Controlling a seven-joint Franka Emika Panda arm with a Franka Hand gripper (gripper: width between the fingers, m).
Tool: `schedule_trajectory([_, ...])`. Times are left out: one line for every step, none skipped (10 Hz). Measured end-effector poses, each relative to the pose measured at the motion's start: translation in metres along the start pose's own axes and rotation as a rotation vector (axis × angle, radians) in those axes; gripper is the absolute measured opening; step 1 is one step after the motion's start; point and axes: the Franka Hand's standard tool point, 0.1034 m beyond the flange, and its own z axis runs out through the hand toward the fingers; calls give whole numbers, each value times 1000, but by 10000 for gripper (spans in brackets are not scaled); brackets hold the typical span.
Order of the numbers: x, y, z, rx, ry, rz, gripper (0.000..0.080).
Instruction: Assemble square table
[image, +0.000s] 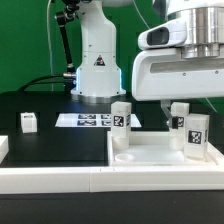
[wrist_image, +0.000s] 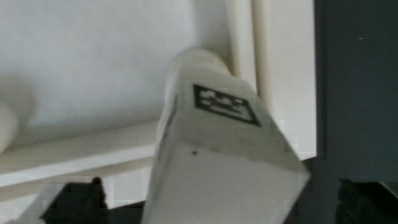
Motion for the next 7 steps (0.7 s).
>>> schedule_trajectory([0,1,0,-1,-2,9,649])
schedule_trajectory([1,5,1,-3,-3,18,649])
schedule_trajectory([0,7,1,-3,-3,27,649])
schedule_trajectory([0,5,1,-3,-4,54,649])
schedule_trajectory([0,5,1,-4,-5,65,649])
schedule_trajectory([1,6,0,-3,-4,73,524])
schedule_trajectory([2,6,0,-3,-3,78,385])
